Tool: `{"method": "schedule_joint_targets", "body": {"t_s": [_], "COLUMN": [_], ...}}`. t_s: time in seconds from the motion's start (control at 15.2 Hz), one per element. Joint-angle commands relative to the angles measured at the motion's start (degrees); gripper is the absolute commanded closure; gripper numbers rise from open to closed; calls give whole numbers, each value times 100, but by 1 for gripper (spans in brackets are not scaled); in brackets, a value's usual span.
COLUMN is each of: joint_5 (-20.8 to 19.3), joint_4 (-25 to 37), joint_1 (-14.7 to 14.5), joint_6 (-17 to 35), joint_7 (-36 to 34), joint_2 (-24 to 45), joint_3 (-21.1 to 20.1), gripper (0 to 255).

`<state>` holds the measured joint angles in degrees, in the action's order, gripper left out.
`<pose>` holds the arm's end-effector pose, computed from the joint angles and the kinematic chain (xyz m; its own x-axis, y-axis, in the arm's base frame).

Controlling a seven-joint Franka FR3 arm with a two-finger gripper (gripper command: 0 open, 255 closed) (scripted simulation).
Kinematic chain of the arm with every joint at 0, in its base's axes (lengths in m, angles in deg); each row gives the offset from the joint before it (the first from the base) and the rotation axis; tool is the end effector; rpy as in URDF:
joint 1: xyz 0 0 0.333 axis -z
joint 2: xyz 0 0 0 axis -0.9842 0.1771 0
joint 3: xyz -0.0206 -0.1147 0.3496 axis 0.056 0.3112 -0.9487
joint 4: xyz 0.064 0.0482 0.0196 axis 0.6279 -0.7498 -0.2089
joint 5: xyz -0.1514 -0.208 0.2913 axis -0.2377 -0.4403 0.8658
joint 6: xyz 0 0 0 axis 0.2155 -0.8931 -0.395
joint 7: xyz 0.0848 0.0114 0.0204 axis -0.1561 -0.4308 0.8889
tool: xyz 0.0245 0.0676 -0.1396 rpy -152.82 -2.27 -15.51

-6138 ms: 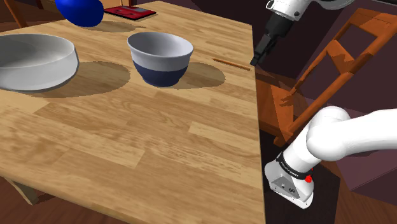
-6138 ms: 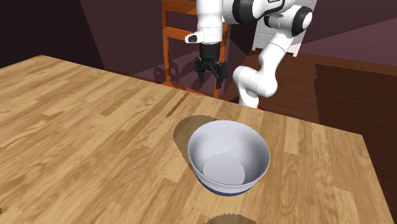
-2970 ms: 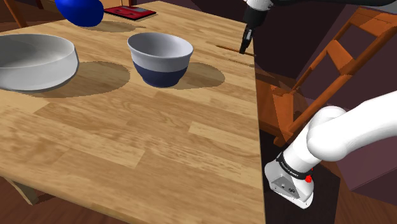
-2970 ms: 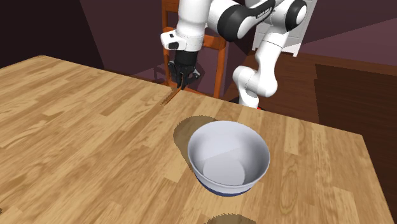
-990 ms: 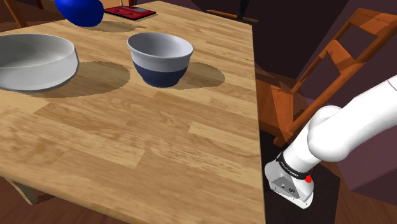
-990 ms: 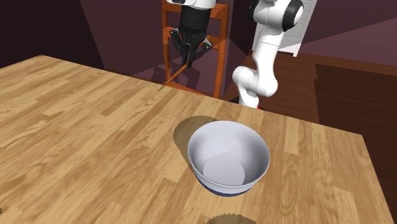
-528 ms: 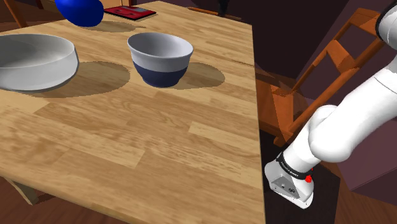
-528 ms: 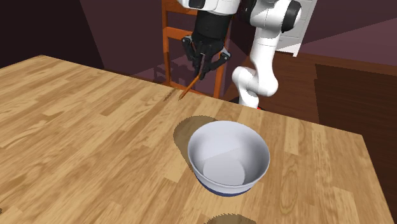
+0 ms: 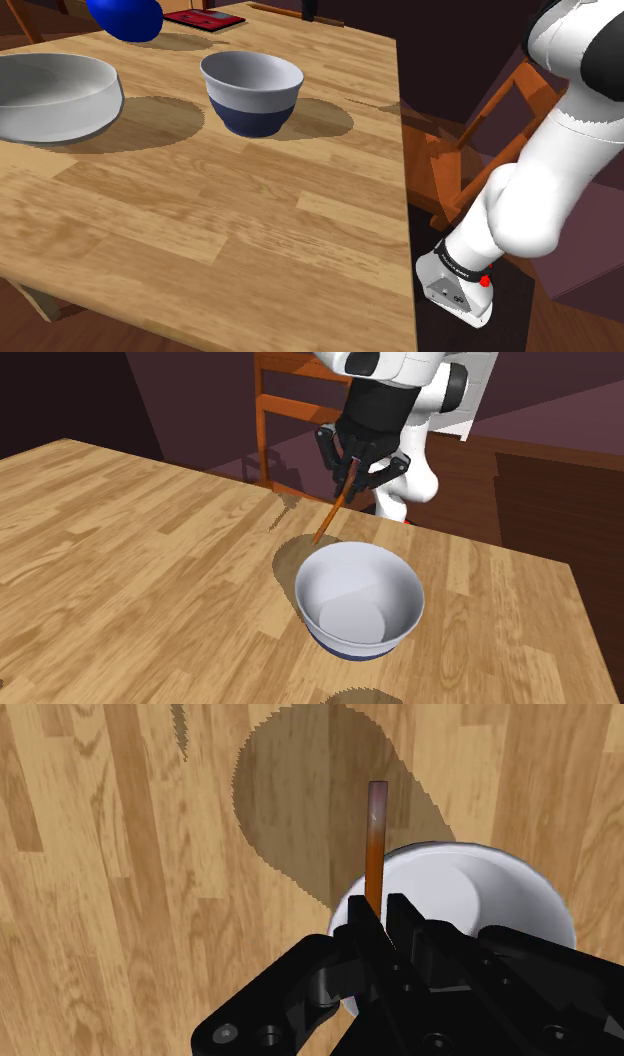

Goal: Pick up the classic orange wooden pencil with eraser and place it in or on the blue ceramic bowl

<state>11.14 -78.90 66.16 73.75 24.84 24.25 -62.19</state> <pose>0.4729 0.2450 0.7405 0.8830 0.4689 -0.0191 0.4603 -0.8573 0.2306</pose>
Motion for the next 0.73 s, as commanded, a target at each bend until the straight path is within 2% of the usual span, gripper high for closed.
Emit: {"method": "schedule_joint_targets", "body": {"t_s": [0.0,0.13,0.2,0.26,0.33,0.46,0.66], "joint_5": [-280,-667,-979,-326,-623,-420,-244], "joint_4": [830,1917,2831,3813,2750,1874,1028], "joint_1": [-321,-789,-1185,-2201,-1562,-1354,-1177], "joint_6": [-339,-799,-1184,-1493,-1058,-611,-140], "joint_7": [-301,-487,-497,-139,-448,-559,-647], "joint_2": [614,1340,1893,2373,1855,1435,1059], "joint_3": [-182,-274,-256,1456,445,413,396], "gripper": [255,255,255,255,255,255,255]}}
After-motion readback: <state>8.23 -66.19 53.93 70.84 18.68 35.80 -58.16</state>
